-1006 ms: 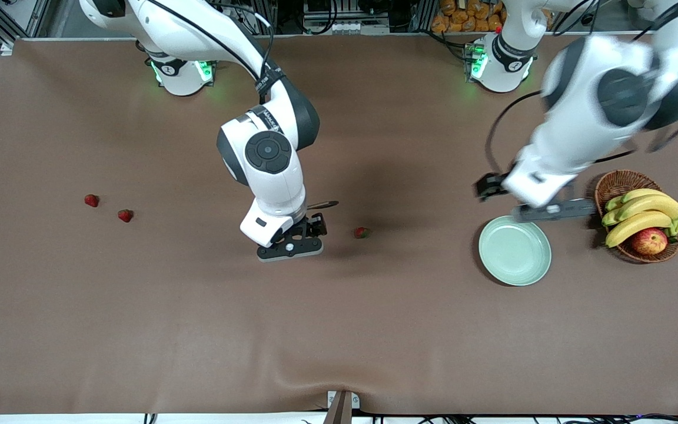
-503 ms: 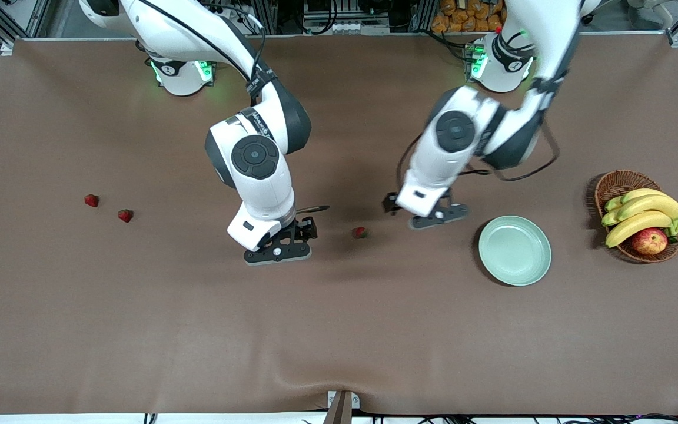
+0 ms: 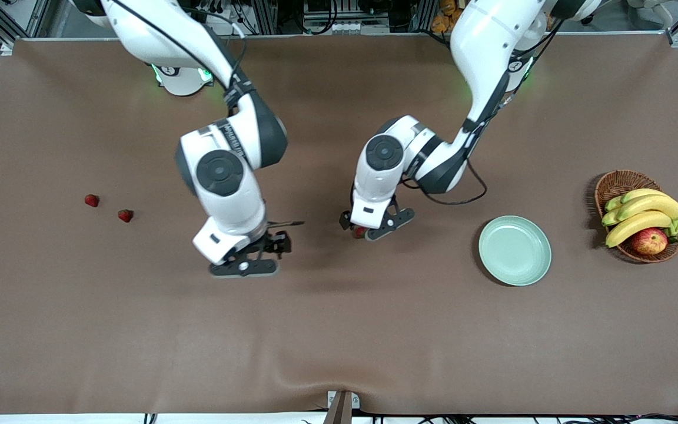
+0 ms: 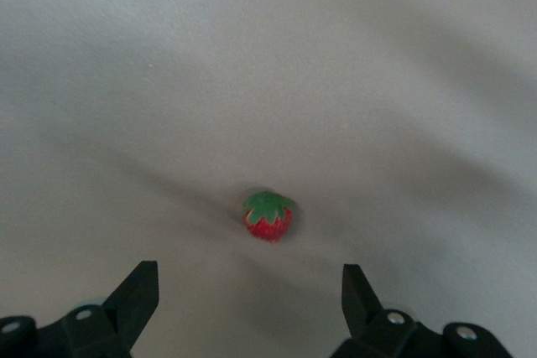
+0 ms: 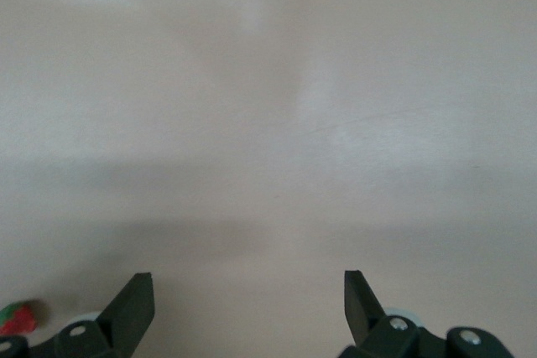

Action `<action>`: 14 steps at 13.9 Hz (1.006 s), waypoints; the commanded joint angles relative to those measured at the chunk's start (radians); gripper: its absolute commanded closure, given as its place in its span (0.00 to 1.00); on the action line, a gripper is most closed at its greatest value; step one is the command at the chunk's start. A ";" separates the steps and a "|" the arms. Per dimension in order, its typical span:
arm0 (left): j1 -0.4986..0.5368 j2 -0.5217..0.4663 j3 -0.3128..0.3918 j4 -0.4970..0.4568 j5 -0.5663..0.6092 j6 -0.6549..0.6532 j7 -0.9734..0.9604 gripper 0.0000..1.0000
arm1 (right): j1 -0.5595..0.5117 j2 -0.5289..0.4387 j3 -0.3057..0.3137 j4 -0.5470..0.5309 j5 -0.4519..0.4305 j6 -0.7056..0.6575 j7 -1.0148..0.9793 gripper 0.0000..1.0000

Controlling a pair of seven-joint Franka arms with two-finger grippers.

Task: Collect all strawberries into plate
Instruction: 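Grasp the strawberry with the left gripper and lift it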

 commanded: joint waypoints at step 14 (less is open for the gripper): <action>-0.002 0.111 0.013 0.058 0.038 0.077 -0.027 1.00 | -0.292 -0.116 0.014 -0.026 -0.005 -0.290 0.011 0.00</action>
